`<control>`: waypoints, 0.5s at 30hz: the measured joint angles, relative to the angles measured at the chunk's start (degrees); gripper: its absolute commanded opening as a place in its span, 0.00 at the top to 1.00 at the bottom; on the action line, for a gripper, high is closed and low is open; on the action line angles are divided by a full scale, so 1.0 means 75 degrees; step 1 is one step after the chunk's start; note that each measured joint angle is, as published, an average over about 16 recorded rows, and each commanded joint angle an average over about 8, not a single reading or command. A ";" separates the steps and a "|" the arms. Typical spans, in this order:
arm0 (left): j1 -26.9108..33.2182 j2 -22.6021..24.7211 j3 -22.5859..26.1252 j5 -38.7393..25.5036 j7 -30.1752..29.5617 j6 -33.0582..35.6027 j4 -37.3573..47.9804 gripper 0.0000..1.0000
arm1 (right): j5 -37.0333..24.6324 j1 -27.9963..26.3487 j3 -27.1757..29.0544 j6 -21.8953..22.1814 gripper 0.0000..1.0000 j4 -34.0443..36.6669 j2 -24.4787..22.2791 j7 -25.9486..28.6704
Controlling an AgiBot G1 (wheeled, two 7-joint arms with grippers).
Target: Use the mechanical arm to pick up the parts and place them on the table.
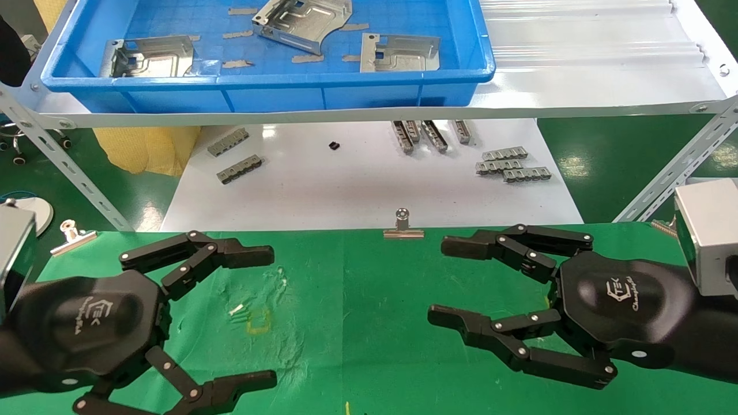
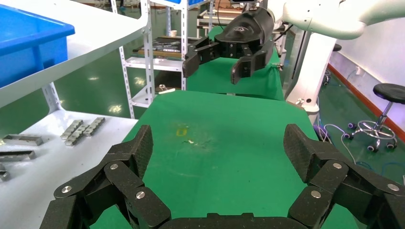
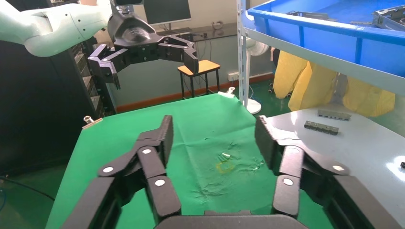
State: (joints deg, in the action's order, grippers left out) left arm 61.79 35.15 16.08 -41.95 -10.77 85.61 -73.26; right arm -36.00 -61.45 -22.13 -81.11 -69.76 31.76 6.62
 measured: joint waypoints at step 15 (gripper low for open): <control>0.0096 -0.0001 -0.0018 -0.0039 -0.0002 -0.0057 0.0005 0.00 | 0.0000 0.0000 0.0000 0.0000 1.00 0.0000 0.0000 0.0000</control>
State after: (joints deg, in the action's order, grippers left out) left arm 62.51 35.15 15.94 -42.24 -10.78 85.18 -73.23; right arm -36.00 -61.45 -22.13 -81.11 -69.76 31.76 6.62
